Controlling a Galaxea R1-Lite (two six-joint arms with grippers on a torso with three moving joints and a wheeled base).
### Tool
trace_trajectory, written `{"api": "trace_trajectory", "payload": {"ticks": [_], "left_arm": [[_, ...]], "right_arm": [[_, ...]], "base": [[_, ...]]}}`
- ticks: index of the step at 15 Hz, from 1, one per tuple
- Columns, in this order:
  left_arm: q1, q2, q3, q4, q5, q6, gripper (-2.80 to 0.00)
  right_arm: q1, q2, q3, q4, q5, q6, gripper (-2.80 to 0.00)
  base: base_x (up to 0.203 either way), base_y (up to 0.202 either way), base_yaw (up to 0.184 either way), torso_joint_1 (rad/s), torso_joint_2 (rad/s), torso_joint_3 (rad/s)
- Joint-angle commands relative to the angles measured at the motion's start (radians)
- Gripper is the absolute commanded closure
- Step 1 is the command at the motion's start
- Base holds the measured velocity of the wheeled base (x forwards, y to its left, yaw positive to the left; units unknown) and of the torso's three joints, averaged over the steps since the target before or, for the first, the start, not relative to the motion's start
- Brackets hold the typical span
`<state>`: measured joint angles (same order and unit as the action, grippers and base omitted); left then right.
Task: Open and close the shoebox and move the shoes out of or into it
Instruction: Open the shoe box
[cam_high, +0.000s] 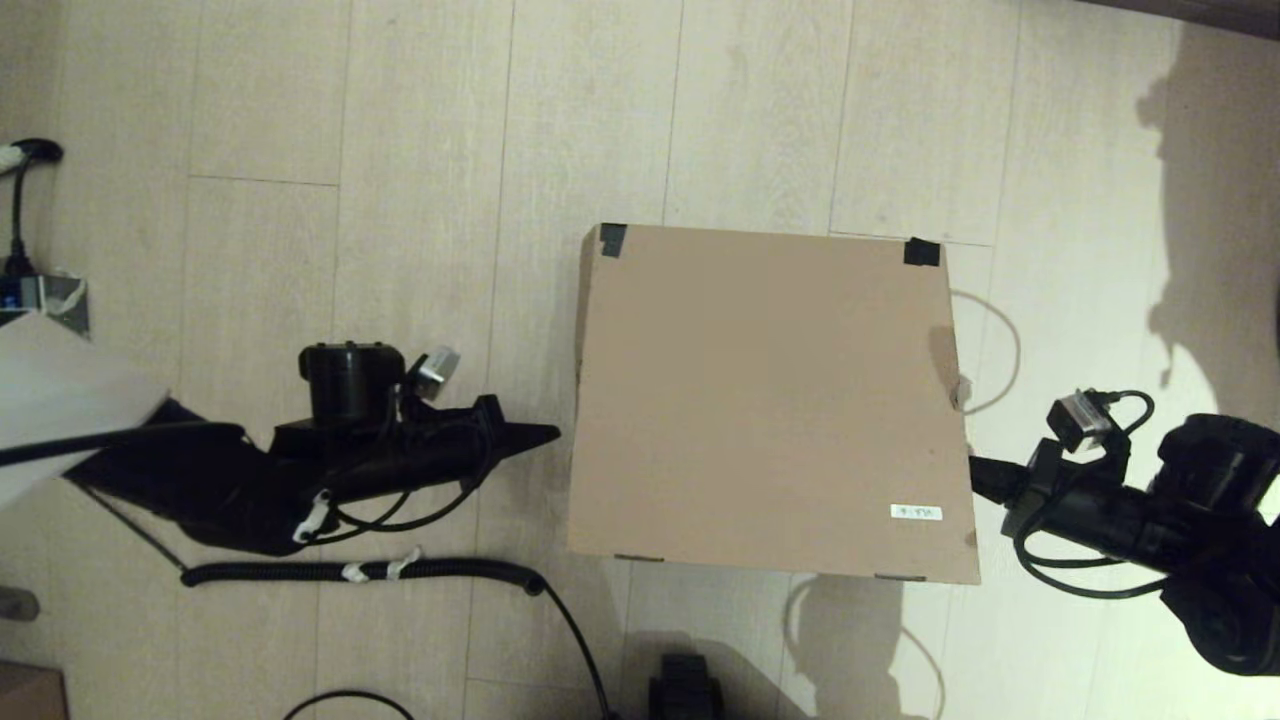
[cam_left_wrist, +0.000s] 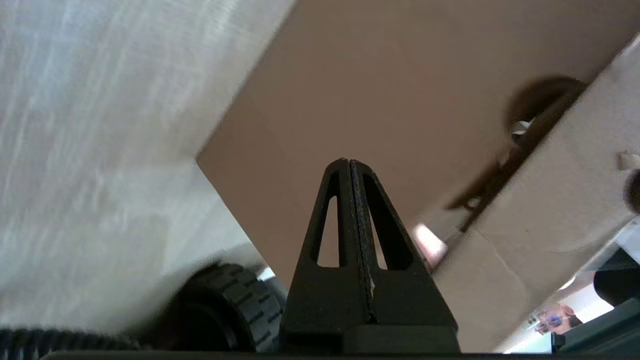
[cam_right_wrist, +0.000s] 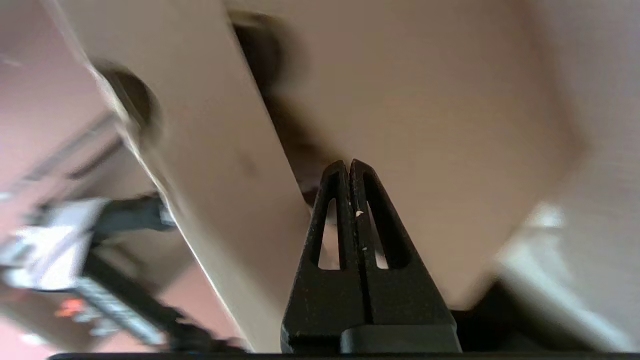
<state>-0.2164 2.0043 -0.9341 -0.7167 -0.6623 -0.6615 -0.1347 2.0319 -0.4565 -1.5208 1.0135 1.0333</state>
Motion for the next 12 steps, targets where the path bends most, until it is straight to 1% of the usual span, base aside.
{"api": "trace_trajectory", "payload": {"ticks": [1,3,5,8,9,10,12], "left_arm": [[0.002,-0.069,0.027,0.001,-0.003,-0.004,0.00],[0.008,-0.143,0.040,0.035,0.007,-0.004,0.00],[0.010,-0.215,0.041,0.087,0.011,-0.003,0.00],[0.001,-0.302,0.033,0.151,0.011,-0.004,0.00],[-0.013,-0.326,0.026,0.167,0.010,-0.005,0.00],[-0.033,-0.344,0.023,0.180,0.010,-0.006,0.00],[-0.062,-0.370,0.018,0.184,0.010,-0.006,0.00]], "right_arm": [[0.000,-0.089,0.005,-0.009,0.007,0.051,0.00],[0.000,-0.154,-0.004,-0.009,0.008,0.113,0.00],[0.000,-0.208,-0.050,-0.009,0.006,0.216,0.00],[0.000,-0.254,-0.181,-0.009,-0.003,0.360,0.00],[0.000,-0.262,-0.233,-0.009,-0.012,0.426,0.00],[0.000,-0.264,-0.286,-0.009,-0.023,0.475,0.00],[0.000,-0.260,-0.380,-0.009,-0.031,0.530,0.00]], "base": [[0.000,0.000,0.000,0.000,0.00,0.000],[0.000,0.000,0.000,0.000,0.00,0.000],[0.000,0.000,0.000,0.000,0.00,0.000],[0.000,0.000,0.000,0.000,0.00,0.000],[0.000,0.000,0.000,0.000,0.00,0.000],[0.000,0.000,0.000,0.000,0.00,0.000],[0.000,0.000,0.000,0.000,0.00,0.000]]}}
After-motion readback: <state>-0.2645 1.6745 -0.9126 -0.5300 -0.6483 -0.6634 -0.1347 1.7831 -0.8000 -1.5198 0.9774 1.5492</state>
